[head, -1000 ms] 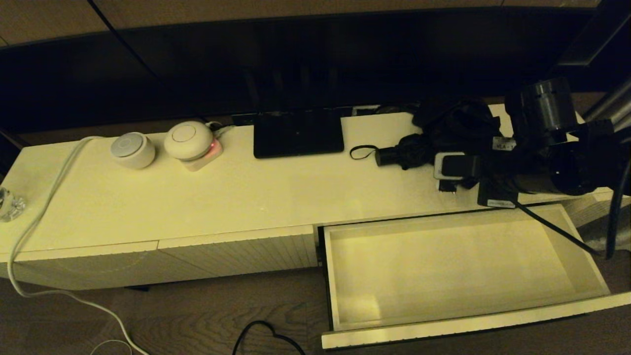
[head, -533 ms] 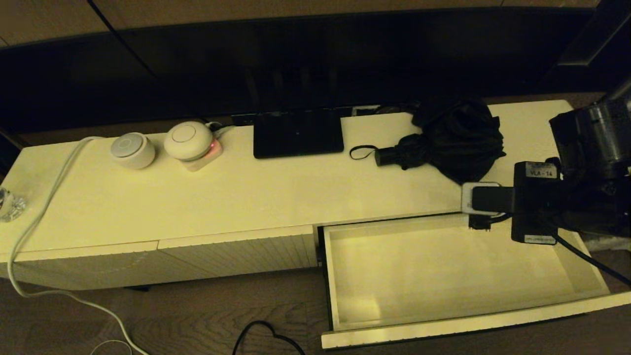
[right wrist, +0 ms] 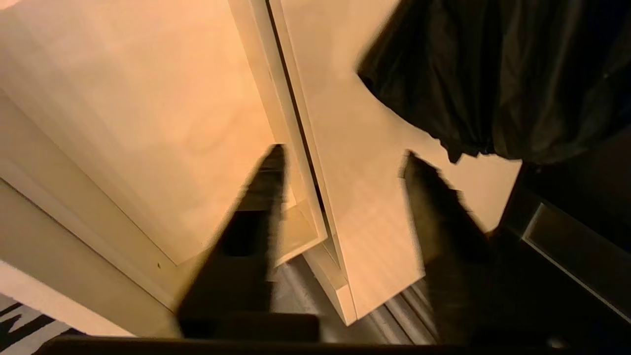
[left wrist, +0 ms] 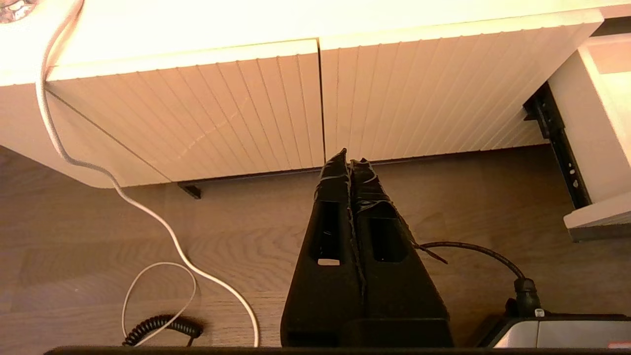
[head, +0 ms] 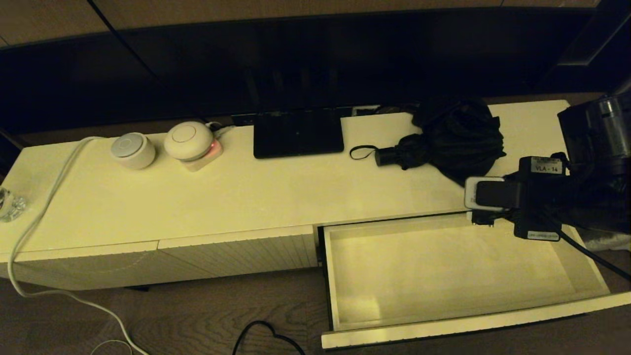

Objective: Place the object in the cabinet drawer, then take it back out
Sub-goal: Put the umbrella in the drawer

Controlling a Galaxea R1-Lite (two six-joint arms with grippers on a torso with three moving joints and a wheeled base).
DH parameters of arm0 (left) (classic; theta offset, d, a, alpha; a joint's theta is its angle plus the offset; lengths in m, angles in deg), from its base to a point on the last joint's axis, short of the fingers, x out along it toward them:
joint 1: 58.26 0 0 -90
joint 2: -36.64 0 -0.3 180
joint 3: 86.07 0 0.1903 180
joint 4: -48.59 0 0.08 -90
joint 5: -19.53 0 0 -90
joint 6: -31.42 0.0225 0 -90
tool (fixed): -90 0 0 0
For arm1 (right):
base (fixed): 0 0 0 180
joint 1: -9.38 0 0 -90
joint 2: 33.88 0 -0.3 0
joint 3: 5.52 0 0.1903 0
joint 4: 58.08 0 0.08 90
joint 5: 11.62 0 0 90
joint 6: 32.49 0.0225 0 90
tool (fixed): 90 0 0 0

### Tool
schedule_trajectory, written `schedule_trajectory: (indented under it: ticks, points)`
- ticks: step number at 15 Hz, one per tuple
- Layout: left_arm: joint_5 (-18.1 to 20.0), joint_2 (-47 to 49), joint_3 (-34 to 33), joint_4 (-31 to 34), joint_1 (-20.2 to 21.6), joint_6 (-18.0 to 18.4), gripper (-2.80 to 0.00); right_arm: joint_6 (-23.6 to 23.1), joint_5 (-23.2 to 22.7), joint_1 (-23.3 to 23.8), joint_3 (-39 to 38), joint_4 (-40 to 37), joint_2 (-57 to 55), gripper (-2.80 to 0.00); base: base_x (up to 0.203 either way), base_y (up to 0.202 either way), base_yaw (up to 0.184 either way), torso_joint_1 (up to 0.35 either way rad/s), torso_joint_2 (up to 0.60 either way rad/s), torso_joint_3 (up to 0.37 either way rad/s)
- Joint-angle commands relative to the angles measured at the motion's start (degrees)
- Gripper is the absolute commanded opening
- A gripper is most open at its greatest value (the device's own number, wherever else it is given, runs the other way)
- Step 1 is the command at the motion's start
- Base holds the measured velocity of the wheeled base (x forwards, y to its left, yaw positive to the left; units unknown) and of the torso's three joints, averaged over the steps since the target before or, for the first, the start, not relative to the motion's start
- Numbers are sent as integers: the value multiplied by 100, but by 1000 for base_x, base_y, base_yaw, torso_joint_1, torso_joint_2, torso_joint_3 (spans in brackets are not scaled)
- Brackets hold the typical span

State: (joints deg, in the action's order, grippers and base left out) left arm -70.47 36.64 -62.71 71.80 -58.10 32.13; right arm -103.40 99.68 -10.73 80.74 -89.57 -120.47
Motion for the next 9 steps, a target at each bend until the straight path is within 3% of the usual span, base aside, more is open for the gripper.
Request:
schedule_trajectory:
  ticks: [1,6,9]
  points:
    - [0,0,-9,-2,2,-1,-280,-42,2,-1,89,11,-191,0,0,0,0,0,0,0]
    - [0,0,-9,-2,2,-1,-280,-150,-300,-8,889,49,-822,0,0,0,0,0,0,0]
    - [0,0,-9,-2,2,-1,-280,-616,-378,-3,1370,93,-1132,0,0,0,0,0,0,0]
